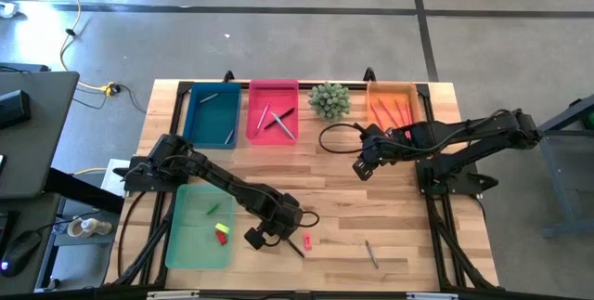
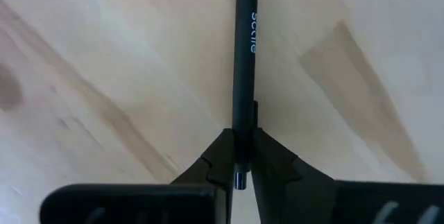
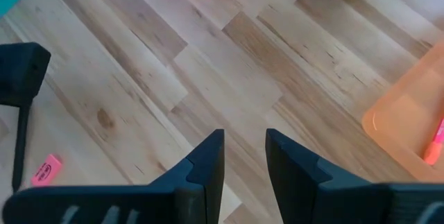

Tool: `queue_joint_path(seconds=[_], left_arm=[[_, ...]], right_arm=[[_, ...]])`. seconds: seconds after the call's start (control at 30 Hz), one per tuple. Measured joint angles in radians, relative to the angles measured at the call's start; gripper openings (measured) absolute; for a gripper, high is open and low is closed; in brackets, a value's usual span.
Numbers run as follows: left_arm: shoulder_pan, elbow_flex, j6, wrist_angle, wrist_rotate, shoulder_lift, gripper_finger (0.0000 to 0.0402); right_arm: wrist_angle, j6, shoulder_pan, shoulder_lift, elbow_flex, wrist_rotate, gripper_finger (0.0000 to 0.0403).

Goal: Sort crayons/erasers/pens/pencils in bins
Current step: Put the black pen into the pink bin

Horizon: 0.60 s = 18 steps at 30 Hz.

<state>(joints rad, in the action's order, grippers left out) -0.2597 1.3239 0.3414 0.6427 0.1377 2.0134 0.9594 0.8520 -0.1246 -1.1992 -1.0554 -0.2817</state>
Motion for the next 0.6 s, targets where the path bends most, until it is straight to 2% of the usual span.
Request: queue_joint_path(seconds=[0.3, 0.6], left_arm=[[0.036, -0.003, 0.010, 0.048, 0.007, -0.077, 0.0007], [0.126, -0.002, -0.013, 0.066, 0.003, -0.224, 0.0005]], right_arm=[[0.012, -0.007, 0.000, 0.000, 0.000, 0.000, 0.0099], [0.038, -0.022, 0.000, 0.000, 0.000, -0.006, 0.0099]])
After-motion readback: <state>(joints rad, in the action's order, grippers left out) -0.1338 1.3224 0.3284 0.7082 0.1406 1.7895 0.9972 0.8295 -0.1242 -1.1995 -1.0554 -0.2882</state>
